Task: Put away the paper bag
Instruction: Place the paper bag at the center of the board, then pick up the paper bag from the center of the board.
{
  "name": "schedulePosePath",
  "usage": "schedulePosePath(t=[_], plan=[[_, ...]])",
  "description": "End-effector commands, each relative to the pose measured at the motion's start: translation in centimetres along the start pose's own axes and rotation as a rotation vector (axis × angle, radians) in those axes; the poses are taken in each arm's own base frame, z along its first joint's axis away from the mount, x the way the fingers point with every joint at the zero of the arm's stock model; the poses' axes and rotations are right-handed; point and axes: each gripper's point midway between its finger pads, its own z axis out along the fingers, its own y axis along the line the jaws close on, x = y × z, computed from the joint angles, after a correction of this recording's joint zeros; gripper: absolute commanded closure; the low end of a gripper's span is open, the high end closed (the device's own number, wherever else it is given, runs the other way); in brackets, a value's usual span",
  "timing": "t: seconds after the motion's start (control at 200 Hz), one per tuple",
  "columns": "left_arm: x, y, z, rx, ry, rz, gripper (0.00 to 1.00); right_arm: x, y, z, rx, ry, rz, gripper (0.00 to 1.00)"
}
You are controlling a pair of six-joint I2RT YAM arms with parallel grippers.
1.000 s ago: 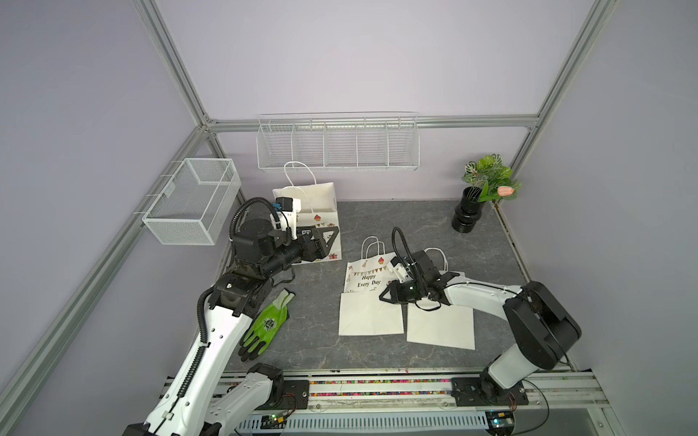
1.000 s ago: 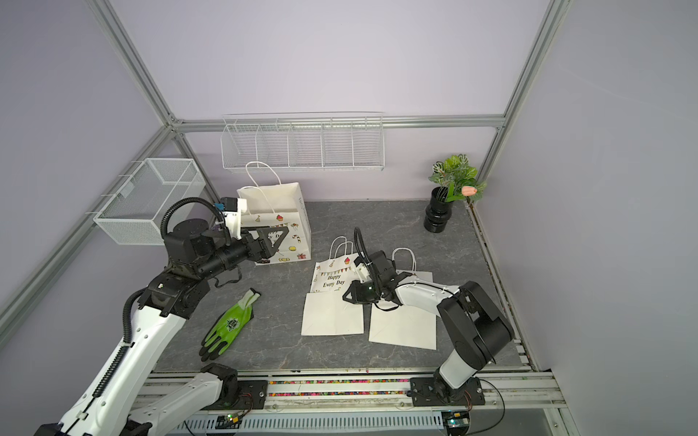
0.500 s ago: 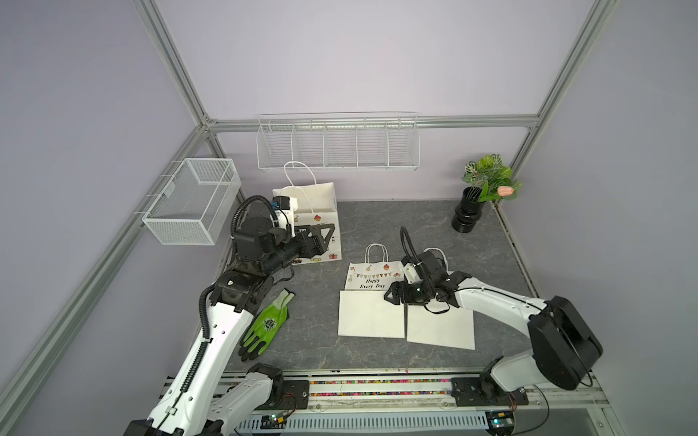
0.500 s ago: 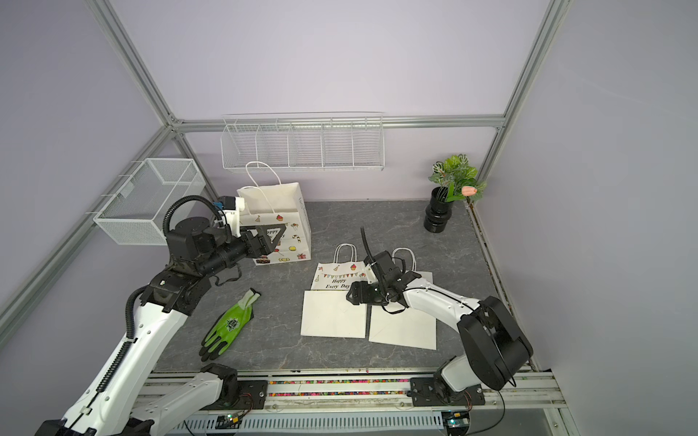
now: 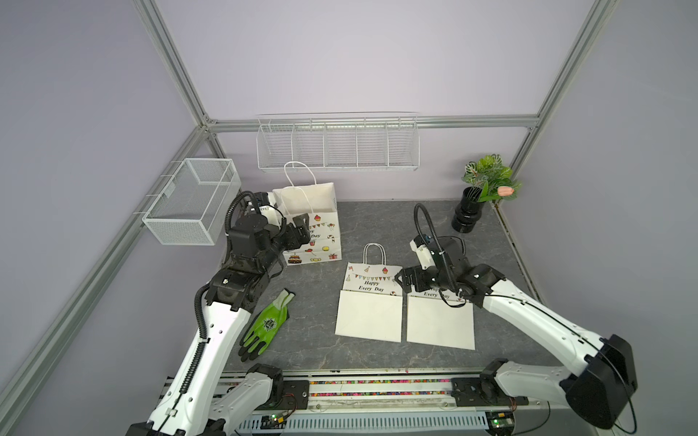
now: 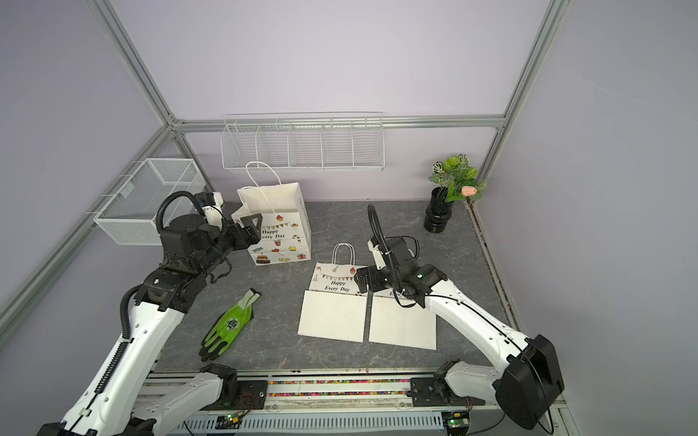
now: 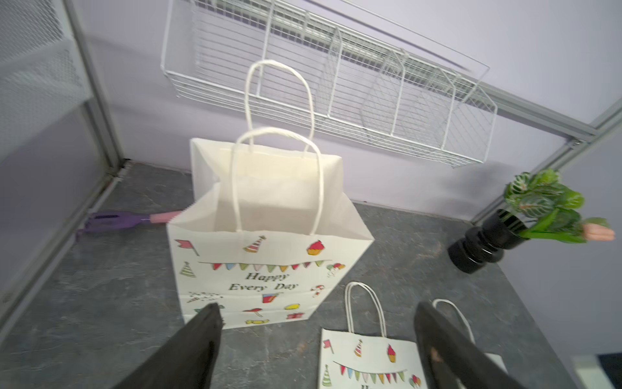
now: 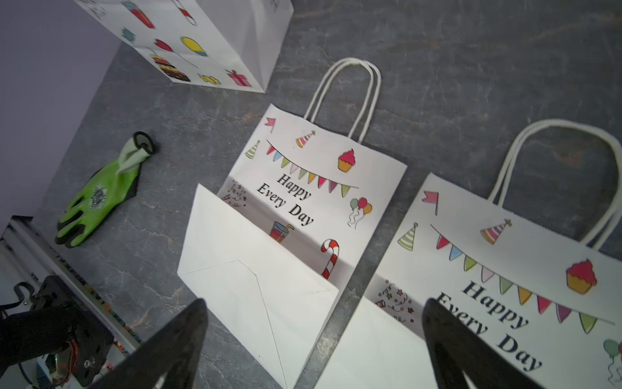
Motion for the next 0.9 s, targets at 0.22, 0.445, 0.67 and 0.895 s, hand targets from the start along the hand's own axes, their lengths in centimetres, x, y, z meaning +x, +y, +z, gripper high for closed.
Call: schedulePosePath(t=[0.22,0.445,0.67,0.895], plan=[[2.2,5.9,1.0,-0.184,-0.170,0.056,0.05,-5.4,5.3,0.2,-0.228,-0.121,-0.259,0.02],[5.2,11.0,1.0,-0.310,-0.236,-0.126,0.05,-12.0,8.2,0.9,-0.289,-0.261,-0.344,0.05],[6.8,14.1,0.3,-0.381,-0.274,-0.220,0.05,-16.7,9.8,5.1,-0.313,-0.337,-0.372,0.06],[8.2,14.2,2.3,-0.347,-0.223,-0.248,0.05,-18.5,12.2,8.1,-0.358,-0.355,-0.395,0.12]])
